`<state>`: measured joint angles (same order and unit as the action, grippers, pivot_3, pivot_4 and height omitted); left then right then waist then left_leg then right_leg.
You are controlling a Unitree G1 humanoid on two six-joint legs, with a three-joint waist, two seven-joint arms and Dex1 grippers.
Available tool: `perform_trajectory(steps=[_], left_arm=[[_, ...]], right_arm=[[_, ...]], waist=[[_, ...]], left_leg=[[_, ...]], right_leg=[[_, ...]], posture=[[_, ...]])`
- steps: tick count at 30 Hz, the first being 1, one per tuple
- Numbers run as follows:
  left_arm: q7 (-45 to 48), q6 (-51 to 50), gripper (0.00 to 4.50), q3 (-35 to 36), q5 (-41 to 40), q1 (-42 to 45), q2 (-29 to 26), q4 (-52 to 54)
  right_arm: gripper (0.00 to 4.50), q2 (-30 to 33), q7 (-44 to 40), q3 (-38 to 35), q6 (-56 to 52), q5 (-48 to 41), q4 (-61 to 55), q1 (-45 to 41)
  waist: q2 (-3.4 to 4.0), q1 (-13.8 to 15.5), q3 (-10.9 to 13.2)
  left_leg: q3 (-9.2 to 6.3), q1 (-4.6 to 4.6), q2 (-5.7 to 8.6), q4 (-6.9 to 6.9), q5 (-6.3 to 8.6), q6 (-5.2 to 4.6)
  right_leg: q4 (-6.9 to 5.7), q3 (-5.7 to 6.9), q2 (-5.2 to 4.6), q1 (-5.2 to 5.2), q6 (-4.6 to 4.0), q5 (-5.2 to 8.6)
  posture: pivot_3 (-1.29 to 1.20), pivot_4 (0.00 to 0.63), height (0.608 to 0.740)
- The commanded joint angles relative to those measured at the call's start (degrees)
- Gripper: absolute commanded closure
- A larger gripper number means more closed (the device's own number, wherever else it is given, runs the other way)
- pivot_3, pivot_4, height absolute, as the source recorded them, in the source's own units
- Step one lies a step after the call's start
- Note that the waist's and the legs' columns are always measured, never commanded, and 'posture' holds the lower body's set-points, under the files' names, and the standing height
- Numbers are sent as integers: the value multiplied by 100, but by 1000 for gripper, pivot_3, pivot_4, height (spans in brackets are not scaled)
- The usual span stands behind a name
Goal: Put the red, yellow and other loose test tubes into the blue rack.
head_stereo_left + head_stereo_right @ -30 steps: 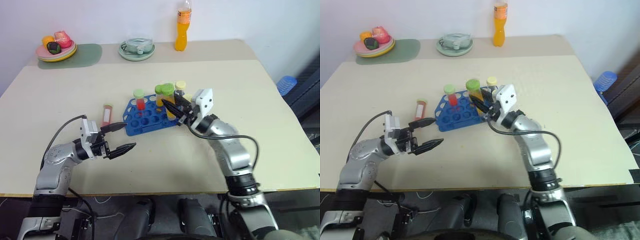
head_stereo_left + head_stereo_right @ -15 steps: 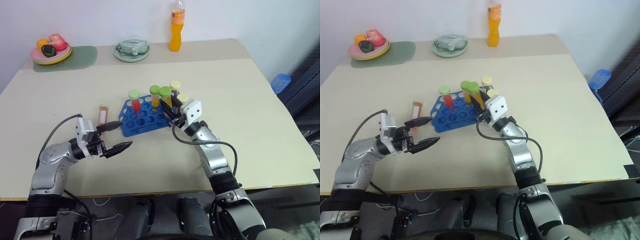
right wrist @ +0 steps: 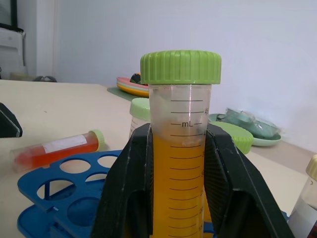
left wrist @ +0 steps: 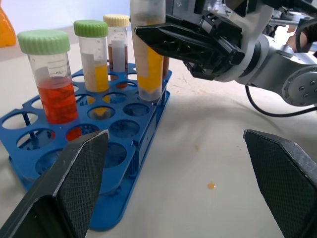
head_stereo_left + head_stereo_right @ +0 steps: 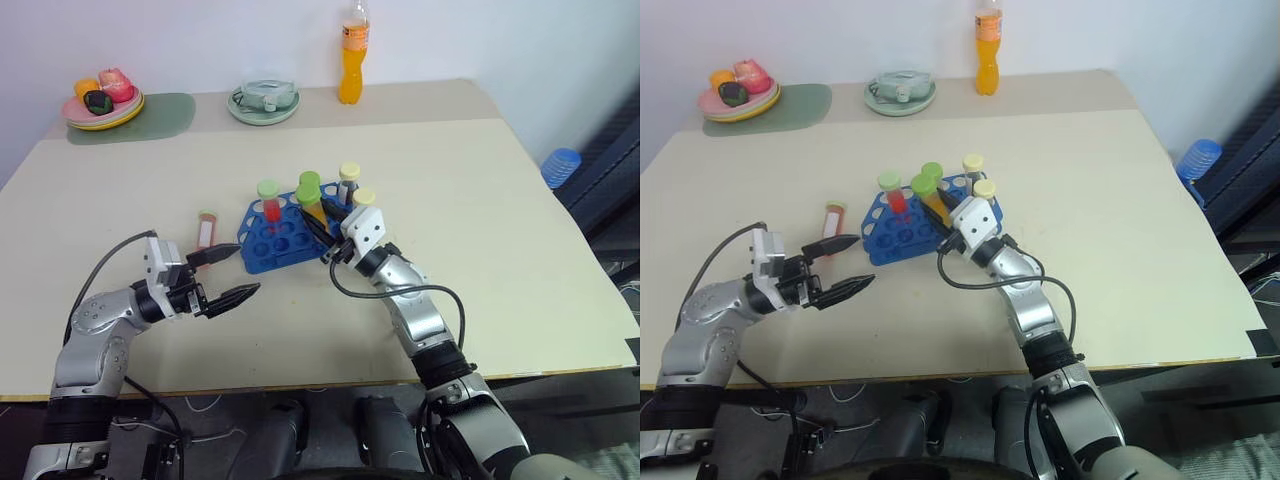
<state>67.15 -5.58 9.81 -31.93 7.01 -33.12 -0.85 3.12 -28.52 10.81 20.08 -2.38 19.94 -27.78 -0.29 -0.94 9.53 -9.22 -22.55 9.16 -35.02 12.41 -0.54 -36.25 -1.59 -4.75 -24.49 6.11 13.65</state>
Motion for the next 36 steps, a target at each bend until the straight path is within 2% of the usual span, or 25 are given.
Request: perform_trajectory(steps=[1,8,12,13,15,18,19,26,31,33,36], left_arm=[[-36,35,0,118,-78,-25,-42,240],[-113,35,0,167,-85,-97,-47,305],[-281,16,0,244,-123,-117,3,297],[-302,9,0,254,-140,-118,12,297],[-503,-61,0,341,-227,-82,88,296],[-942,-231,0,521,-391,74,244,291],[-1067,-262,0,567,-412,119,288,290],[-2542,-783,0,823,-471,539,682,419],[-4041,-1113,0,910,-51,885,927,482],[-4892,-1845,0,983,-61,1104,964,566],[-6293,-3671,0,1138,-260,1665,915,692]], right_arm=[[3765,-48,23,-22,85,11,182,-142],[3765,-29,-6,-60,208,-28,426,-228],[3765,-134,-293,-93,45,-388,400,-189],[2720,-151,-329,-111,15,-442,391,-178],[1885,-125,-368,-107,30,-424,399,-169],[371,-41,-283,-117,131,-263,390,-153],[112,-18,-287,-123,138,-252,381,-144],[112,409,-392,-338,-70,-405,-215,7],[112,874,-667,-444,-561,-690,-1339,314],[112,1306,-1024,-412,-1123,-953,-2127,649],[112,2121,-1476,-477,-2200,-1447,-3265,1253]], waist=[[0,0,0],[0,6,0],[0,0,0],[0,-2,0],[0,-3,0],[0,4,0],[0,6,0],[-1,28,0],[-2,54,0],[-3,61,-1],[-12,137,-4]], left_leg=[[0,2,0,0,0,0],[0,3,0,0,1,0],[0,4,-1,-1,1,0],[0,4,-1,0,1,0],[0,4,-2,0,1,0],[0,4,-3,0,1,1],[-1,4,-3,0,1,1],[2,4,-2,-4,1,1],[-1,0,-2,-5,1,2],[2,0,-2,-9,1,2],[-3,-4,-2,-12,7,-4]], right_leg=[[0,-1,0,2,0,0],[0,-2,2,3,-1,0],[0,-2,2,4,-1,0],[0,-3,2,4,-1,0],[0,-4,3,4,-1,0],[0,-4,4,3,-1,0],[0,-3,4,3,-1,0],[1,-4,2,7,-1,-1],[1,-3,1,13,0,-1],[3,-3,0,15,1,-1],[4,-3,-2,16,3,0]], posture=[[0,150,740],[0,150,740],[0,150,740],[0,150,740],[0,150,740],[0,150,740],[0,150,740],[0,150,740],[0,150,740],[0,150,740],[0,150,740]])
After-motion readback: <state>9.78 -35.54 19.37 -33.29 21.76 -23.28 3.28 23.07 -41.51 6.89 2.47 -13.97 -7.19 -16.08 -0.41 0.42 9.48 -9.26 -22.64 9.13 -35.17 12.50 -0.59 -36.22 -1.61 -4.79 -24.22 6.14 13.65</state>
